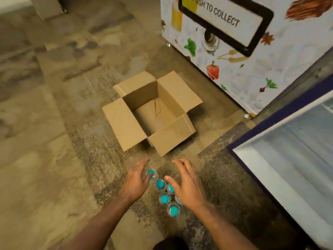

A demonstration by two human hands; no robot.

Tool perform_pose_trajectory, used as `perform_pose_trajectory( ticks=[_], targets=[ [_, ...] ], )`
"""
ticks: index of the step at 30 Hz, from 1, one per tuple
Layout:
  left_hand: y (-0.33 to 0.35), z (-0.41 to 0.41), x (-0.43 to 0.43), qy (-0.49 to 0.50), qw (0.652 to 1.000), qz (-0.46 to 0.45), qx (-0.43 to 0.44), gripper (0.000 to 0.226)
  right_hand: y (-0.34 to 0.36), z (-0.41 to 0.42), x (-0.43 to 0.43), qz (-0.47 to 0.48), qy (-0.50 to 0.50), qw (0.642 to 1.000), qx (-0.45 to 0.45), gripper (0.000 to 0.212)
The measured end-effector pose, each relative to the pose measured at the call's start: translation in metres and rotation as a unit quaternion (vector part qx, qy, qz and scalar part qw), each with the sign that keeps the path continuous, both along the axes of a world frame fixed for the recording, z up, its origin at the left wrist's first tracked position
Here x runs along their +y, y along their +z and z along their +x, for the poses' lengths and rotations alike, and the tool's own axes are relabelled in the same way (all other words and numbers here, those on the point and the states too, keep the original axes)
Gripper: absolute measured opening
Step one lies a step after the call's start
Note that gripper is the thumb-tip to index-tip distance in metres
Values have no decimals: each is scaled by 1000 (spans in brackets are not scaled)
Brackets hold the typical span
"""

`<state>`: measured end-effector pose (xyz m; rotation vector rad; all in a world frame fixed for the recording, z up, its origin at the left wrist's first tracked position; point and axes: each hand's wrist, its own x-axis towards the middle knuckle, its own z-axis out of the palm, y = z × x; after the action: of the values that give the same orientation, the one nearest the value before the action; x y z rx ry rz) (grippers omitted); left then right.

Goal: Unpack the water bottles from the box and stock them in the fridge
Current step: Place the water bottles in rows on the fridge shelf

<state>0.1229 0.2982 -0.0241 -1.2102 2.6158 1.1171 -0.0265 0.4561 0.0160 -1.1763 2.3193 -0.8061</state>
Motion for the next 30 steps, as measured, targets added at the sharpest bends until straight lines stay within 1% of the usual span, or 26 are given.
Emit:
perform_pose_trajectory(
  ticks=[3, 6, 9, 13, 16, 18, 22, 26, 30],
  targets=[
    [-25, 5, -2, -17, 998, 41, -41, 73, -23, 13, -8, 95, 45, 994, -8, 73],
    [-42, 7, -3, 5, 995, 75, -64, 77, -39, 23, -16, 169, 62, 984, -11, 79],
    [-58, 8, -1, 4, 995, 85, -60, 74, -55, 31, -24, 222, 86, 971, 15, 78],
    [-74, 7, 2, 27, 994, 92, -50, 68, -79, 40, -35, 263, 108, 958, 41, 68],
    [-79, 3, 3, 50, 993, 99, -30, 61, -93, 42, -41, 272, 108, 955, 54, 54],
    [-81, 1, 3, 67, 992, 107, -20, 58, -100, 43, -42, 270, 99, 956, 55, 50],
    [-86, -3, 4, 101, 983, 153, 3, 53, -107, 46, -45, 258, 80, 961, 57, 51],
    [-88, -9, 4, 136, 970, 201, 8, 55, -113, 50, -47, 242, 54, 968, 36, 53],
    [-78, -13, 8, 139, 969, 201, 29, 54, -111, 47, -49, 218, 39, 975, 15, 52]
  ],
)
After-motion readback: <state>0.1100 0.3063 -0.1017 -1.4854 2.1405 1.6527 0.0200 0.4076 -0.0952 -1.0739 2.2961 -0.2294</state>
